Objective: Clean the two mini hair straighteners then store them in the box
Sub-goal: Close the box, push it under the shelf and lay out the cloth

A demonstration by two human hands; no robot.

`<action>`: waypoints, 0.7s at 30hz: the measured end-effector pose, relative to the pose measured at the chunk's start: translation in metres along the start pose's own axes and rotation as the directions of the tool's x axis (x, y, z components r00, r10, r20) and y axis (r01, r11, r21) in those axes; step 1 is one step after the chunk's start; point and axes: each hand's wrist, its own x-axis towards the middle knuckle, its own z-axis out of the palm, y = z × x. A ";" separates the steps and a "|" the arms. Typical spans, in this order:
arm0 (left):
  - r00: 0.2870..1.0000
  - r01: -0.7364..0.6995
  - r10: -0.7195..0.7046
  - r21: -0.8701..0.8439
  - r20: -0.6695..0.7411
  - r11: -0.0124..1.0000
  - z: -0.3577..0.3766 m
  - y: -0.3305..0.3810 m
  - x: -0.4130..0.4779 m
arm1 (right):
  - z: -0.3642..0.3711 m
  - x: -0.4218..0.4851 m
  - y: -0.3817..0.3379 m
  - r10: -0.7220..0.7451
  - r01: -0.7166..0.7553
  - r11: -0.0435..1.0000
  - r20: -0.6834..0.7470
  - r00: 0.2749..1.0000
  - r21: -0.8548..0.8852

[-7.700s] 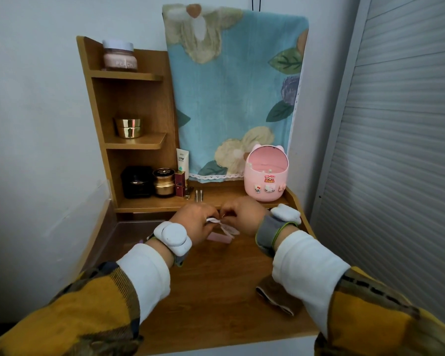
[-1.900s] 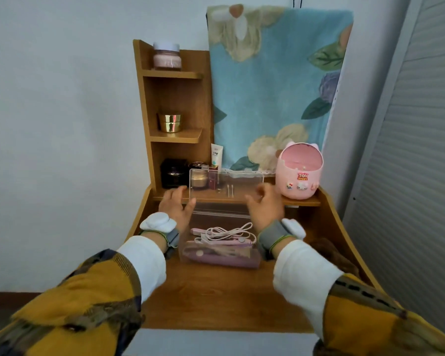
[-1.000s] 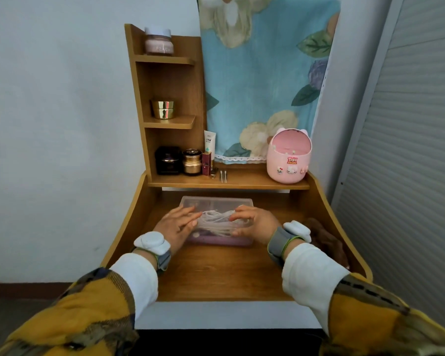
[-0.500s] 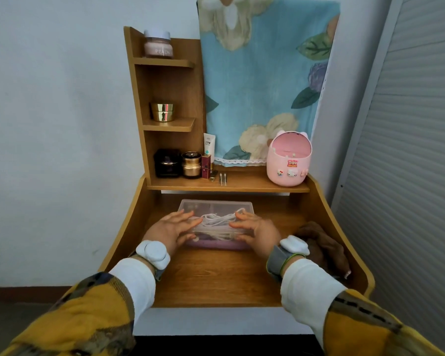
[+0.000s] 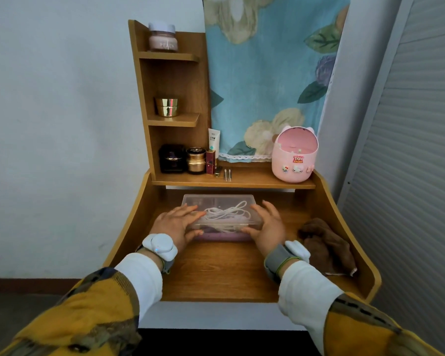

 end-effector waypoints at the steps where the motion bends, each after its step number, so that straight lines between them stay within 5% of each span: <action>1: 0.999 0.040 -0.039 0.019 -0.016 0.999 0.001 0.004 0.001 | 0.005 0.001 -0.003 0.076 -0.074 0.994 -0.020 0.997 0.078; 9: 0.943 0.249 -0.239 0.015 -0.231 0.968 0.011 0.012 0.018 | 0.034 0.018 -0.024 0.089 -0.099 0.990 0.097 0.991 0.104; 21: 0.902 0.415 -0.383 0.152 -0.200 0.897 0.028 -0.013 0.055 | 0.085 0.071 -0.062 0.101 -0.117 0.987 0.138 0.985 0.114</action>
